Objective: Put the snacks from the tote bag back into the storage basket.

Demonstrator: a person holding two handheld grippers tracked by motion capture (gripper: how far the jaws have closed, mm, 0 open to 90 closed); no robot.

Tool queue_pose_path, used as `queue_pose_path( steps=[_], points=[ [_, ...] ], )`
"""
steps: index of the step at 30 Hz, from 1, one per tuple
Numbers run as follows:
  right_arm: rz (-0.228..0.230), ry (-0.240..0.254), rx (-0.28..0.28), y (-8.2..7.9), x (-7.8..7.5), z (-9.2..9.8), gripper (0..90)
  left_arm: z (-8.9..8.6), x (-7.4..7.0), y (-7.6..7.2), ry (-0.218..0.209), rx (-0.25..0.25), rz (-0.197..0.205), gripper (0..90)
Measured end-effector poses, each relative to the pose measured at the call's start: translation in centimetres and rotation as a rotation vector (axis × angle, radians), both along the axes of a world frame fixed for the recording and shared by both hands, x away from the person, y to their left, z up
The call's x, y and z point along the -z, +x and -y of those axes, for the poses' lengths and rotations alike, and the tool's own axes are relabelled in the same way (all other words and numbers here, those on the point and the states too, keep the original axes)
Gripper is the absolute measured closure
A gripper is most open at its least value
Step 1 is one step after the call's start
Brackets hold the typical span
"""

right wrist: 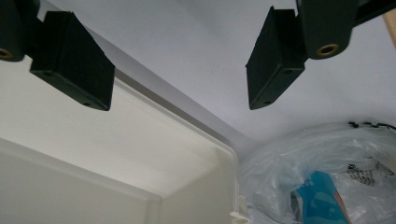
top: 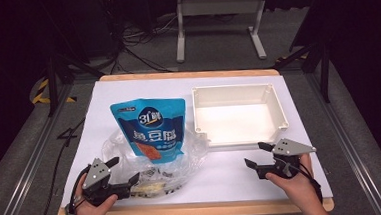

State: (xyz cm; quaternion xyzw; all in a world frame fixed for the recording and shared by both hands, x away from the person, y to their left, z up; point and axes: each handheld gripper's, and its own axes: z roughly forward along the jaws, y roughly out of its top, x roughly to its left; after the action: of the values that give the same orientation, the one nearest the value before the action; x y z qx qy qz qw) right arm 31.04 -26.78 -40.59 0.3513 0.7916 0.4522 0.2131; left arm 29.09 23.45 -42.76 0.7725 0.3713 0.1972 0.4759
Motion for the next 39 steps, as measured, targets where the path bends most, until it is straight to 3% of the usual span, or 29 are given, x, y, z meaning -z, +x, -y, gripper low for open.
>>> queue_pose_path(
  steps=[4, 12, 15, 18, 27, 39],
  points=[
    [0.069, 0.055, -0.012, -0.1, -0.3, 0.2, 22.0, 0.1, 0.0, -0.1, 0.007, 0.006, 0.005, 13.9],
    [0.126, 0.149, -0.064, -0.4, -1.0, 1.0, 21.5, 0.1, 0.0, -0.1, 0.009, 0.008, 0.010, 13.9],
    [0.169, 0.136, -0.089, -0.6, -1.5, 1.1, 21.0, 0.1, -0.1, -0.1, 0.012, 0.011, 0.010, 14.0],
    [0.162, 0.102, -0.061, -0.7, -1.6, 1.1, 20.6, 0.1, -0.1, -0.1, 0.013, 0.010, 0.011, 13.9],
    [0.128, 0.096, -0.040, -0.7, -1.8, 0.8, 20.4, 0.1, -0.1, -0.1, 0.015, 0.010, 0.011, 13.9],
    [0.123, 0.074, -0.094, -0.3, -3.8, -1.1, 20.2, 0.5, 0.0, 0.0, 0.025, 0.011, 0.008, 13.9]
  ],
)
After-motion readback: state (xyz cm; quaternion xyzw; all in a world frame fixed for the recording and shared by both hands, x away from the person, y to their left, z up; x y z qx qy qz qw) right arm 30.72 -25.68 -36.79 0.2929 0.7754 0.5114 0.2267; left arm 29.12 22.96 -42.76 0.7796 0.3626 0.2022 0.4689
